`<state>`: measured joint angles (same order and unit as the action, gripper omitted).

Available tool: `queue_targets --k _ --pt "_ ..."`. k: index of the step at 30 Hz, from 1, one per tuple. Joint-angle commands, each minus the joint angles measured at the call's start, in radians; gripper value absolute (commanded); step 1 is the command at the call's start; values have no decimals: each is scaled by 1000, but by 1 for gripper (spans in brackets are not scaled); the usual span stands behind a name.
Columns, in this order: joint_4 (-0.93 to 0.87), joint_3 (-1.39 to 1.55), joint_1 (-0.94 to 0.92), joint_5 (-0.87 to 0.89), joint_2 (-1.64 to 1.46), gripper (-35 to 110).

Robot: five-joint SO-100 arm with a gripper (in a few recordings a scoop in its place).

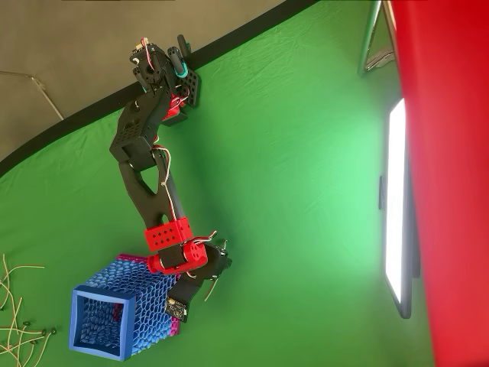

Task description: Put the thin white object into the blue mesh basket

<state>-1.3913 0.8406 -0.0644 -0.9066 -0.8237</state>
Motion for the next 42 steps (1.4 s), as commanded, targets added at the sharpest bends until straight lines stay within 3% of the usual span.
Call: queue_targets --k 1,42 --pt "-11 17 11 -26 -8 17" --pt "-44 -51 -2 -83 97 16"
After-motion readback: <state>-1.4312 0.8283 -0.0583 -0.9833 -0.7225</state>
